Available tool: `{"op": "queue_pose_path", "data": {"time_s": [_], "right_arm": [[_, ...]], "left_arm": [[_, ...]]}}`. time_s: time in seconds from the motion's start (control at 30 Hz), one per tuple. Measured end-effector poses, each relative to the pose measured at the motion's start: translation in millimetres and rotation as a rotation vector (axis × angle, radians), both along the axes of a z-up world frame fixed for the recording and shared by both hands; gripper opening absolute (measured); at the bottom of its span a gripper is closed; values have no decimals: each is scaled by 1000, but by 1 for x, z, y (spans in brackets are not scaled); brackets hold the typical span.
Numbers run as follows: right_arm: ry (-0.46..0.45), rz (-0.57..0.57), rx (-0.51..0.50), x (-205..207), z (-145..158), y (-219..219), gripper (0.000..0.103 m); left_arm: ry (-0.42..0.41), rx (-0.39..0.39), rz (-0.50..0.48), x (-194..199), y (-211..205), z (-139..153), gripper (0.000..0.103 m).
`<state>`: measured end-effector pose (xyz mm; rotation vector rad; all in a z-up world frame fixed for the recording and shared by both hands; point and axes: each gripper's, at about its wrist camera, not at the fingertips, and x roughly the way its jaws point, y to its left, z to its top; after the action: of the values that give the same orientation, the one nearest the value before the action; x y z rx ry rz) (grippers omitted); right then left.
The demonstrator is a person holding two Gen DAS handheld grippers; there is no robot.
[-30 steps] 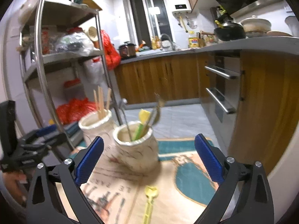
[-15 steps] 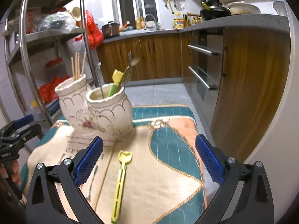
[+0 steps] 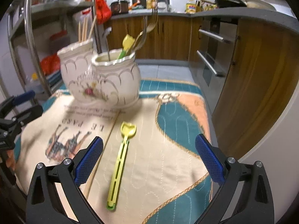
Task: Organize utensils
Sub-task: 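Lower the right tool onto the yellow plastic spoon and close on its handle, then grasp the last wooden chopstick with the left tool while the right tool holds the yellow spoon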
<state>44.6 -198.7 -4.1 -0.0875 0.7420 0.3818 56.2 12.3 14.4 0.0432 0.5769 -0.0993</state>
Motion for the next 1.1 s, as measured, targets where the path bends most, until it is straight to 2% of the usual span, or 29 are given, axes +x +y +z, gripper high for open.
{"op": "queue_pose_path", "data": {"time_s": [0.2,0.33,0.37,0.43,0.7,0.8,0.93,1.1], "right_arm": [[50,36,-53,2,-11,10,98],[66,49,-63,2,-14,17,93],[68,53,-67,3,-14,18,90],[82,63,-76,4,-15,21,71],[164,121,-48,10,-20,34,33],[167,125,-55,10,-23,38,28],[166,131,-53,11,-22,39,11],[142,131,-28,9,-18,32,11]], "left_arm": [[17,5,-19,0,-6,-5,97],[24,8,-27,0,-9,-6,97],[26,8,-27,0,-9,-7,97],[29,6,-26,0,-9,-7,97],[34,-2,-31,0,-9,-6,97],[37,3,-42,0,-14,-7,97],[45,13,-52,1,-22,-8,97],[57,29,-72,2,-36,-10,97]]}}
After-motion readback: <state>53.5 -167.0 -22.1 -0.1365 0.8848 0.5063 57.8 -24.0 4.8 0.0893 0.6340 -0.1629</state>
